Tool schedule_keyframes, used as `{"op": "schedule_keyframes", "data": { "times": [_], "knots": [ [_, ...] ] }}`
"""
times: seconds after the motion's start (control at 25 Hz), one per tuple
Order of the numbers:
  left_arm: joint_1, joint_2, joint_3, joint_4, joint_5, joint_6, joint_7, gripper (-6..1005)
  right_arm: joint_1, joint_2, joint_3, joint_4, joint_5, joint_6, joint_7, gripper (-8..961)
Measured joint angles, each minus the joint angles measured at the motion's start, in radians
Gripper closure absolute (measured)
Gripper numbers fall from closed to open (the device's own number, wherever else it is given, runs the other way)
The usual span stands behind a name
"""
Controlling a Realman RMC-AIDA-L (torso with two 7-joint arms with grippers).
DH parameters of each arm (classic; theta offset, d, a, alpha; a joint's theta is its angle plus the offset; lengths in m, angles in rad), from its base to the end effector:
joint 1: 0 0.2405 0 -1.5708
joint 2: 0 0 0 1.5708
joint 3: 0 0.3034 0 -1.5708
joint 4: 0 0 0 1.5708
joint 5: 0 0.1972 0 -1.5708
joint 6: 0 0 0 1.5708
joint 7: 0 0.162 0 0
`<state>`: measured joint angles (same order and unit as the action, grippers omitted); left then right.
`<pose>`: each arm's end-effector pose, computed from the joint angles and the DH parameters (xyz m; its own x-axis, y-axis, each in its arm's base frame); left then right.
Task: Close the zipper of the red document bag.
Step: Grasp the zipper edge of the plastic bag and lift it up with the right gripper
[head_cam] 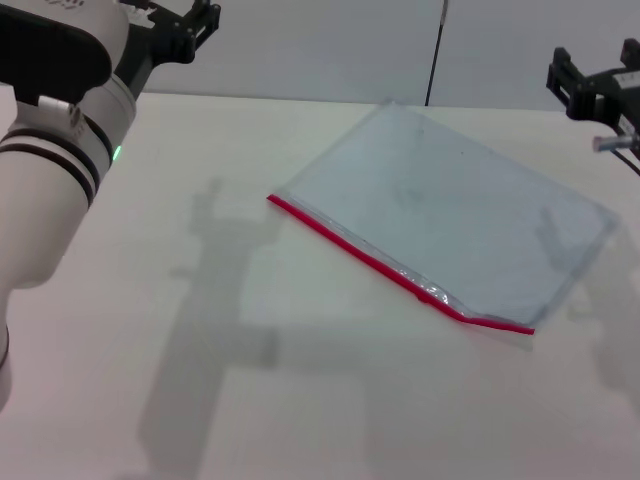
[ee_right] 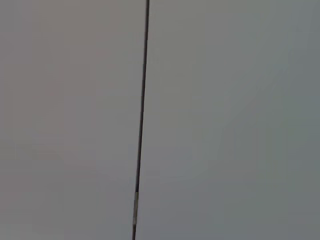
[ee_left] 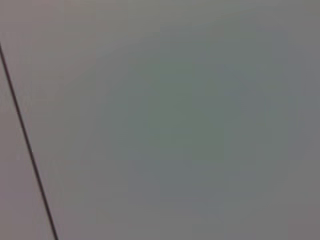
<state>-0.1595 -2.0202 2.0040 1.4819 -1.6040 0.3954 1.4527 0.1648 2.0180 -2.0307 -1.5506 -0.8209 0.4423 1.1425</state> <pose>-0.2072 0.3771 0.0149 0.8476 -0.0370 0.5293 0.5231 -0.1096 -0.8452 0.2185 0.3704 -0.0102 0.7754 -0.2048 -0.5973 -0.6275 -0.1441 -0.7652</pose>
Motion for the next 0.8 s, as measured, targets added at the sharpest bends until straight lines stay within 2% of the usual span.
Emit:
{"op": "schedule_keyframes", "data": {
  "times": [0.16,0.44,0.6,0.8],
  "knots": [
    [0.0,0.002,-0.003,0.021,-0.117,0.002,0.114,139,-0.034,0.001,-0.002,-0.037,0.121,0.007,-0.155,249],
    [-0.009,0.003,-0.012,0.03,-0.249,0.007,0.255,142,-0.027,0.0,-0.006,-0.031,0.358,0.013,-0.408,256],
    [-0.009,0.003,-0.013,0.035,-0.296,0.009,0.31,144,-0.026,-0.001,-0.006,-0.037,0.514,0.035,-0.596,260],
    [-0.011,0.003,-0.013,0.034,-0.32,0.009,0.341,146,-0.023,0.001,-0.011,-0.057,0.58,0.136,-0.728,265]
  ]
}}
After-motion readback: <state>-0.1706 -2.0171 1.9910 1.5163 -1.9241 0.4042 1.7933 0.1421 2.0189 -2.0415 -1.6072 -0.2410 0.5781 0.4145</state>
